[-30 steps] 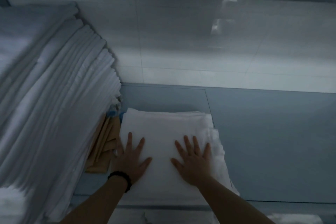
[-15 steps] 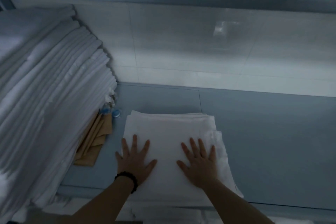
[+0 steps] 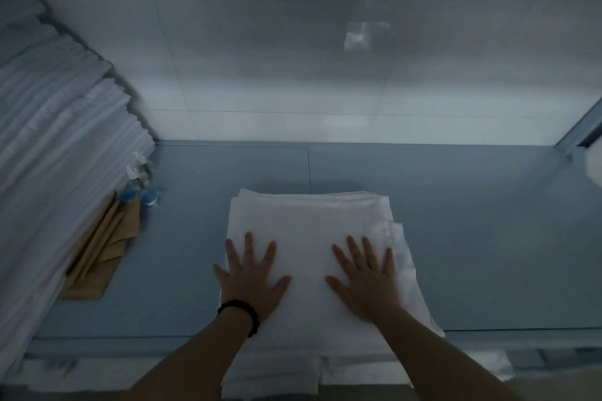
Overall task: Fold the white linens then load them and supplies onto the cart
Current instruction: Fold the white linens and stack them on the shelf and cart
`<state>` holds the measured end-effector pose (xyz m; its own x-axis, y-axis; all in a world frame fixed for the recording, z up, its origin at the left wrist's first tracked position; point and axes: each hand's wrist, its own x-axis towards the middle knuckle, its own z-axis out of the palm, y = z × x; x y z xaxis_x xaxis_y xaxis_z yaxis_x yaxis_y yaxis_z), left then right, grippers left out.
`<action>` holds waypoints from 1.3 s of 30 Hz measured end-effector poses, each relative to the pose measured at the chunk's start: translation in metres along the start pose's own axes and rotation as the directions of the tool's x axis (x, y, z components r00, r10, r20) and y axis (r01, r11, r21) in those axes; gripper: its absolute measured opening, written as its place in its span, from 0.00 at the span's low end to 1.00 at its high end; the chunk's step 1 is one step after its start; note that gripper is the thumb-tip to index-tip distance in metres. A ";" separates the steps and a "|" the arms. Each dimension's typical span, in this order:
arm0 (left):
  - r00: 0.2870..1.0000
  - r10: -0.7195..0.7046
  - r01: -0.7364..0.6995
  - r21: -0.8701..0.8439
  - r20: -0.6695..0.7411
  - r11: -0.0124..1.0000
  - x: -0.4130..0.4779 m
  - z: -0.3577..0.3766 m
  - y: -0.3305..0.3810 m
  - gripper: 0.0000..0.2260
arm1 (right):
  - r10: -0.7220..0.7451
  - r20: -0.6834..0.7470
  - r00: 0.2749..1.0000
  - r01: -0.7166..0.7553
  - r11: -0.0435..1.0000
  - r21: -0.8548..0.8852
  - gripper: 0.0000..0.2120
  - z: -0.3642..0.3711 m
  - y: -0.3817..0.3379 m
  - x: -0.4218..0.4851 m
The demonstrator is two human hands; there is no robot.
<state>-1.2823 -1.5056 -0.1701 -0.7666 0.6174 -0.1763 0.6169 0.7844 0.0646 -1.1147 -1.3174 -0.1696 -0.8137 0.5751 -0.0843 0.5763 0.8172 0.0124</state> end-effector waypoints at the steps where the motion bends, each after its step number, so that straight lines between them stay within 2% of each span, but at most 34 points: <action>1: 1.000 0.002 -0.002 -0.003 -0.007 1.000 -0.001 0.001 0.011 0.38 | 0.003 0.003 1.000 -0.003 1.000 0.001 0.34 0.000 0.011 -0.002; 7: 1.000 0.018 -0.018 -0.004 -0.008 1.000 -0.010 0.007 0.077 0.37 | 0.016 0.031 0.999 -0.016 1.000 -0.004 0.35 -0.003 0.075 -0.014; 10: 1.000 -0.002 0.002 0.002 -0.020 1.000 -0.014 0.003 0.087 0.36 | 0.025 0.087 0.996 -0.024 1.000 -0.011 0.33 -0.007 0.086 -0.015; 12: 0.999 0.002 0.000 0.032 -0.049 0.999 -0.017 0.001 0.082 0.38 | 0.042 0.118 0.992 -0.046 0.998 0.031 0.33 -0.009 0.078 -0.013; 14: 0.997 0.030 -0.027 0.036 -0.072 0.999 -0.022 0.001 0.075 0.41 | 0.023 0.076 0.997 -0.028 0.997 0.070 0.34 -0.011 0.056 -0.018; 19: 0.993 0.063 -0.069 -0.061 -0.097 0.996 -0.028 0.014 0.063 0.38 | -0.139 -0.009 0.990 0.140 0.988 0.072 0.31 0.003 -0.005 -0.051; 23: 0.990 0.090 -0.097 -0.056 -0.107 0.994 -0.029 0.013 0.060 0.35 | -0.119 0.010 0.993 0.118 0.992 0.048 0.32 0.004 -0.005 -0.049; 26: 0.988 0.093 -0.097 -0.028 -0.120 0.995 -0.039 0.014 0.065 0.34 | -0.082 0.005 0.997 0.081 0.992 0.093 0.30 0.000 -0.026 -0.060; 28: 0.987 0.101 -0.106 -0.032 -0.124 0.994 -0.048 0.018 0.067 0.33 | -0.134 -0.005 0.991 0.133 0.984 0.119 0.27 0.004 -0.040 -0.069; 31: 0.986 0.116 -0.121 -0.035 -0.123 0.992 -0.054 0.020 0.065 0.33 | -0.158 -0.002 0.987 0.158 0.985 0.069 0.29 0.004 -0.039 -0.066; 33: 0.986 0.115 -0.122 -0.045 -0.121 0.992 -0.054 0.019 0.065 0.34 | -0.104 0.008 0.995 0.104 0.993 0.056 0.31 0.002 -0.020 -0.060; 36: 0.987 0.115 -0.120 -0.047 -0.109 0.992 -0.053 0.019 0.067 0.35 | 0.053 -0.014 0.999 -0.052 0.998 0.028 0.34 0.000 0.016 -0.059; 39: 0.990 0.110 -0.114 -0.034 -0.091 0.993 -0.052 0.018 0.067 0.35 | 0.078 0.039 0.996 -0.079 0.996 0.029 0.34 -0.001 0.029 -0.056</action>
<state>-1.1978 -1.4867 -0.1747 -0.7069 0.7030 -0.0779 0.6938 0.7106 0.1171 -1.0527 -1.3256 -0.1637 -0.7626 0.6352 -0.1222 0.6409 0.7676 -0.0096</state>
